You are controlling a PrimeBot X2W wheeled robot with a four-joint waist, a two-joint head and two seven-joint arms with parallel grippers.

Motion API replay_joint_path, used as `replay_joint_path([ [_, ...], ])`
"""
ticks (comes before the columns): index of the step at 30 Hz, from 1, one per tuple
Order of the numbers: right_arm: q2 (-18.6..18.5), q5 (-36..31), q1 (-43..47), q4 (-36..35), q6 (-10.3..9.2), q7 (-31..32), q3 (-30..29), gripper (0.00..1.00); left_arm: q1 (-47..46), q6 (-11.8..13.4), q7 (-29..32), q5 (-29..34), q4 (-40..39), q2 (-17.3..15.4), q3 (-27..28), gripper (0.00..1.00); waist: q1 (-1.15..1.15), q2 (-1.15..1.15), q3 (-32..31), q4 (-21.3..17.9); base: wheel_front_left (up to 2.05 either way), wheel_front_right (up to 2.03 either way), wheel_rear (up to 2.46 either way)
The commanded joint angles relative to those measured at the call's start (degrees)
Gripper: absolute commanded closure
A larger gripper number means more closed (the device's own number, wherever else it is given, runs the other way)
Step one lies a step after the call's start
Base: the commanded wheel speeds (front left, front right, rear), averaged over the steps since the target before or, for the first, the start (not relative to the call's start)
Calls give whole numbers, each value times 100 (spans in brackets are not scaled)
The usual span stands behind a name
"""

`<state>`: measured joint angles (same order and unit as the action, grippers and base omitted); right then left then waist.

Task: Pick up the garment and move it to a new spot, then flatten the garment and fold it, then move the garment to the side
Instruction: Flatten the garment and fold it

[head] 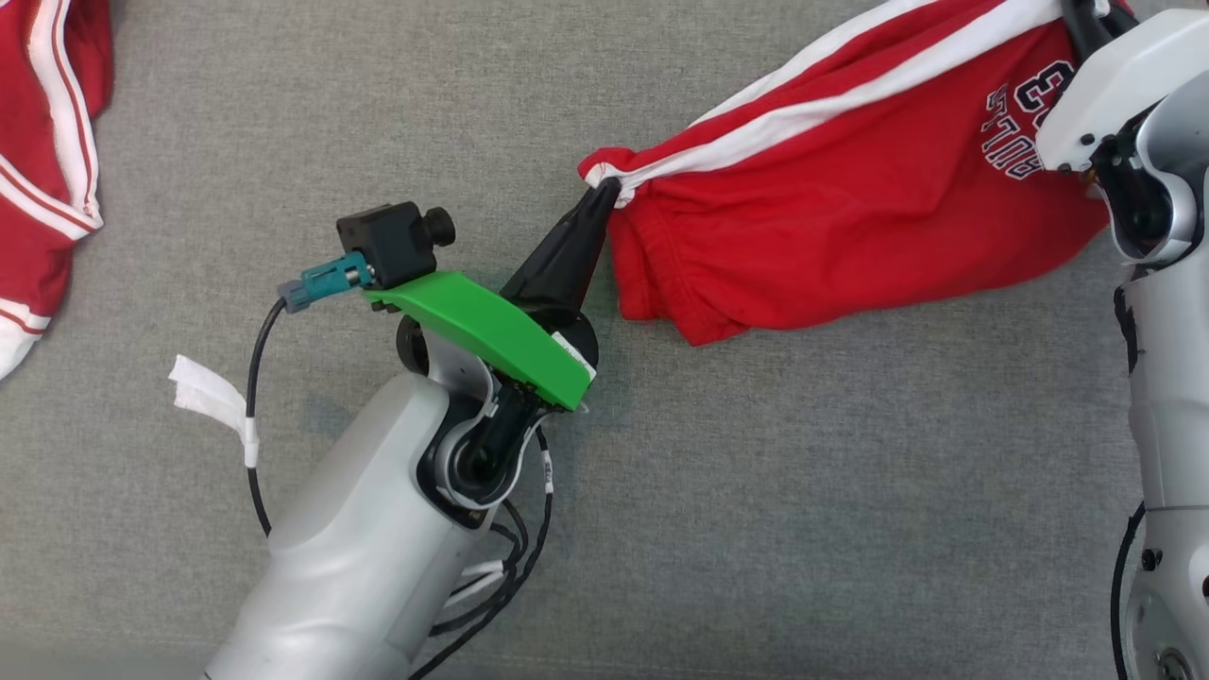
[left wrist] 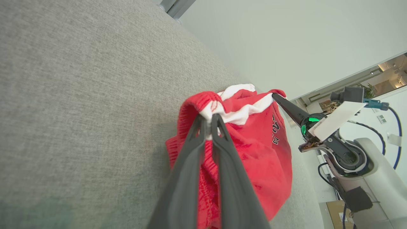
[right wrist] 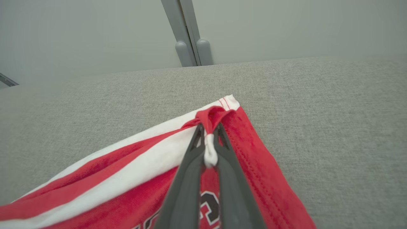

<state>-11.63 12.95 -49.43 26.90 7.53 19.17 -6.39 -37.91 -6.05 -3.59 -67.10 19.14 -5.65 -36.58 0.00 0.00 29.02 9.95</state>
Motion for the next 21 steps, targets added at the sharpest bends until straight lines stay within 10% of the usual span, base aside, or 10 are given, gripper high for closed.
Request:
replay_joint_path([
  [1,22,-101,-107,103,-8,-140,-73,38,-125,-22,-44,4,57,22,4,0,0,0,46,46,0,0,0],
  [2,54,-143,-131,192,-8,-181,-141,0,-135,-18,-69,22,91,32,2,0,0,0,48,49,0,0,0],
  [21,-661,-1416,-56,307,-8,-275,572,0,963,729,-1158,2846,-1326,-464,503,0,0,0,35,69,0,0,0],
])
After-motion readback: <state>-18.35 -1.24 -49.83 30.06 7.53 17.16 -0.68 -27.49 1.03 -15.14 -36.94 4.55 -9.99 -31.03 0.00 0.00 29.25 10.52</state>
